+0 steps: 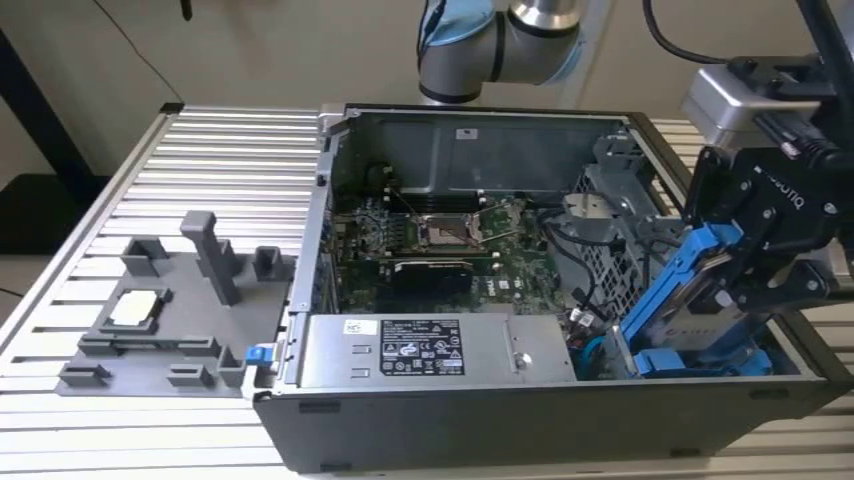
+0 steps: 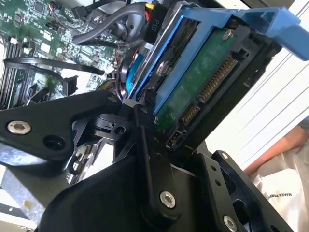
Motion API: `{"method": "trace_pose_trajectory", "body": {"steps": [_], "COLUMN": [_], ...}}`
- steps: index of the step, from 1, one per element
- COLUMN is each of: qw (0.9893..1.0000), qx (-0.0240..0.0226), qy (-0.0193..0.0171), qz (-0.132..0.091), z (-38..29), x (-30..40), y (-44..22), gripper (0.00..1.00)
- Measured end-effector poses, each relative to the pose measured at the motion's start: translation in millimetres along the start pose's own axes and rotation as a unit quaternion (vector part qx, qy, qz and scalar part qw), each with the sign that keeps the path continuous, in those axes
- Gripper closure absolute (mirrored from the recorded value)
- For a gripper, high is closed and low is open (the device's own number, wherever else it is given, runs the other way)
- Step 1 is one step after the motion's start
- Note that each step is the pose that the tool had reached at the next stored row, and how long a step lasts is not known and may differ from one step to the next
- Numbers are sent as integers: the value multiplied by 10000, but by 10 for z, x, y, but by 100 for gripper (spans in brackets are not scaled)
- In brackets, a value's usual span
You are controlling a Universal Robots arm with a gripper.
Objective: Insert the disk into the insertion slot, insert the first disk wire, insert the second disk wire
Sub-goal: 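Insert the disk into the insertion slot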
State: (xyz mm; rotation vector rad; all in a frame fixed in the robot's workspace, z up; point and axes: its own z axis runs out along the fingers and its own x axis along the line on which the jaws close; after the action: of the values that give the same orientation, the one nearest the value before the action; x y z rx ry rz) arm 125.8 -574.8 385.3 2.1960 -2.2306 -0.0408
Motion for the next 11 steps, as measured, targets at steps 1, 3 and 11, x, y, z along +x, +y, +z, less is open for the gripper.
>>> {"method": "trace_pose_trajectory", "body": {"steps": [1, 3, 11], "qw": [10000, 10000, 10000], "qx": [-2, -5, -6], "qy": [0, 0, 1], "qz": [0, 0, 0], "z": [18, 54, 167], "x": [0, 1, 1], "y": [0, -1, -4], "gripper": [67, 67, 67]}}
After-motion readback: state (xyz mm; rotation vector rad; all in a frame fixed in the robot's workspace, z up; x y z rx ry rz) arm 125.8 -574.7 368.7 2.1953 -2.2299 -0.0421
